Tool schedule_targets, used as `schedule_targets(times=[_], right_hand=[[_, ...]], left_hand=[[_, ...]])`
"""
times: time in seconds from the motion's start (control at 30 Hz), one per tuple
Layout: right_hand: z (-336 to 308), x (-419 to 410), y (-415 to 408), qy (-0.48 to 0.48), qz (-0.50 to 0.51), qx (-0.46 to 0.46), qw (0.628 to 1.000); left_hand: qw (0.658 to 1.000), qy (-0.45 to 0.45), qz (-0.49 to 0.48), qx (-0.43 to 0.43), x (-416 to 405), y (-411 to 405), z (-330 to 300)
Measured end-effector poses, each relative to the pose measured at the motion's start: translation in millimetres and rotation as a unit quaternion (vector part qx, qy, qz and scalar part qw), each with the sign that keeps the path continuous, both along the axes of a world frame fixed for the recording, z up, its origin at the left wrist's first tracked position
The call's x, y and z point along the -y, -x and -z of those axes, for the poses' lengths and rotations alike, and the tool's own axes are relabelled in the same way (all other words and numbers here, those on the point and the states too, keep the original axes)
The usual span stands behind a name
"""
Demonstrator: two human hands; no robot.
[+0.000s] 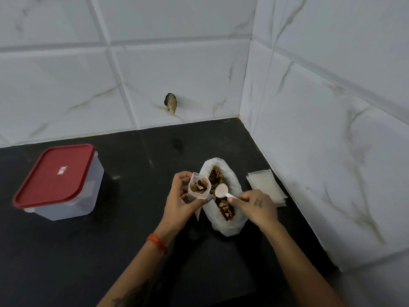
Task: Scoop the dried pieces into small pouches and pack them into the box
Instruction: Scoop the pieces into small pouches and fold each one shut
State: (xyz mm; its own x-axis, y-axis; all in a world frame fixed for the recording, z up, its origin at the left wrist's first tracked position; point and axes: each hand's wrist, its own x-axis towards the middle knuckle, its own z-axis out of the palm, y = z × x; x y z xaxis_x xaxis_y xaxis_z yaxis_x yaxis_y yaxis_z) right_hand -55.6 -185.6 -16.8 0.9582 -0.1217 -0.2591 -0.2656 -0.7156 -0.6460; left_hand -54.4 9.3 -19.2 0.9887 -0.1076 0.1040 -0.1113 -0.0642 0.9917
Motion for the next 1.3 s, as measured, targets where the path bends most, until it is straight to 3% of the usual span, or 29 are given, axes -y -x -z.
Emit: schedule_targets(times=[0.1,0.17,0.2,0.27,0.33,0.47,0.6,0.73,0.97,1.17,1.3], right_hand=[[3.0,-6.0,3.9,0.122,-0.018,0.022,0.992],[-1.8,-10.3,6.9,0.175,-0.002,0.092,0.98],[-6.6,-13.7,7.9,0.144,0.0,0.15,0.978],[-20.5,-22.9,9.2,-0.006,-0.029,0.275,0.961],[-33.7,-35.9,11.8,-0.106,-0.108,0.32,0.935],[-36.6,-60.6,11.5,-0.057,-0.184,0.293,0.936],[-38.0,-65.4,7.4,-0.114,-0.152,0.294,0.937],[-43.6,-64.0,5.9,-0.166,-0.141,0.266,0.939],[-47.8,-66.7,0.5,-0.193,-0.114,0.264,0.938],[-51.7,-71.4,-4.9,-0.329,-0.068,0.117,0.934],[-48.3,-76.0,-7.3,-0.37,-0.05,0.091,0.923]], left_hand=[[0.999,0.025,-0.006,0.024,0.9,0.9,1.4],[0.999,0.038,-0.009,0.032,0.2,1.4,2.5],[0.998,0.044,-0.011,0.034,-0.4,2.1,2.6],[0.998,0.047,-0.018,0.041,-1.2,3.1,2.8],[0.998,0.048,-0.025,0.043,-2.0,3.1,3.5],[0.999,0.026,-0.021,0.032,-7.2,3.2,1.0],[0.999,-0.005,0.027,0.022,-24.8,3.7,-10.5],[0.997,0.047,0.06,-0.02,-46.4,1.1,-21.5],[0.999,0.046,-0.018,0.006,-51.9,-0.1,-29.7],[0.996,0.078,-0.034,-0.017,-53.9,2.9,-33.3],[0.995,0.085,-0.041,-0.026,-54.0,4.6,-34.8]])
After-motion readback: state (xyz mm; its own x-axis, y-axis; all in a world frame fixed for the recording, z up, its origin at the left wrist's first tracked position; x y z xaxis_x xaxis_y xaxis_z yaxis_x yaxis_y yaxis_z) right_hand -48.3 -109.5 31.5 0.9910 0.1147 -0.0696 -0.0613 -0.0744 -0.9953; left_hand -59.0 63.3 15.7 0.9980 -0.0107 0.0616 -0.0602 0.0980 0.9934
